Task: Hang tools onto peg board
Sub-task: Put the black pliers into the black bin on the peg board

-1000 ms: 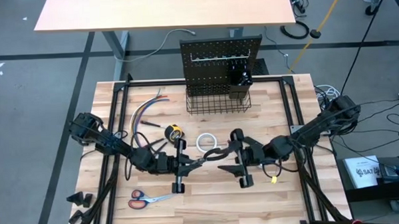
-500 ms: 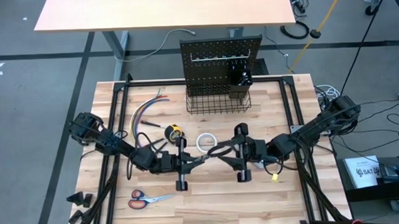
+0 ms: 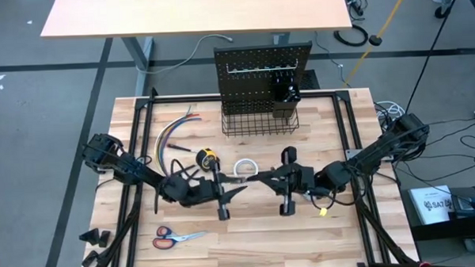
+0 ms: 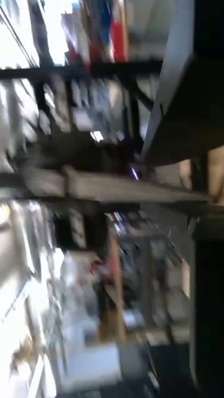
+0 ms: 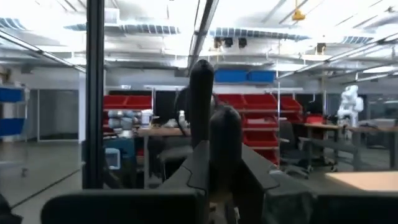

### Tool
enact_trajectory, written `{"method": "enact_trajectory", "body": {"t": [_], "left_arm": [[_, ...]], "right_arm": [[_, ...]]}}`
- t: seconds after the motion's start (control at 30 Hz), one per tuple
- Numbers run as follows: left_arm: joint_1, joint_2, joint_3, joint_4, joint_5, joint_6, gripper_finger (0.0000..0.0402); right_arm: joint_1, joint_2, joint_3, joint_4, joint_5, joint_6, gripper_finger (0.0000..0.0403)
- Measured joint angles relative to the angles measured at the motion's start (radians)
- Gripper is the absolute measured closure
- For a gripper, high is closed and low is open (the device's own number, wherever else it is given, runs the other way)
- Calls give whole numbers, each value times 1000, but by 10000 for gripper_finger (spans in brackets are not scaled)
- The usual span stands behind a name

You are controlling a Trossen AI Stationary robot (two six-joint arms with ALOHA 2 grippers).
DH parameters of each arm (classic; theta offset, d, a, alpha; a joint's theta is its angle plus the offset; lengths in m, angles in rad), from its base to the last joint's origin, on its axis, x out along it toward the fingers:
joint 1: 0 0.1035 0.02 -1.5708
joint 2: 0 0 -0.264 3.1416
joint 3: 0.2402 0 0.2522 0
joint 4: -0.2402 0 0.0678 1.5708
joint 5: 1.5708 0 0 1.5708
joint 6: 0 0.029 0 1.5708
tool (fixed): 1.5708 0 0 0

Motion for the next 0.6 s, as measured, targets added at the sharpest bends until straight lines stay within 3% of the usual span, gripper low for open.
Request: {"method": "enact_trajectory", "body": {"t": [0.17,0.37,0.6], "left_arm": [[-20,-29,0,-94,-131,-1,252],[-31,-154,0,-382,-242,-94,243],[-35,-209,0,-493,-247,-157,242]], "right_arm": [[40,-79,0,-5,193,-139,371],[42,-238,1,-189,486,-255,371],[-115,-367,1,-421,557,-202,371]]}}
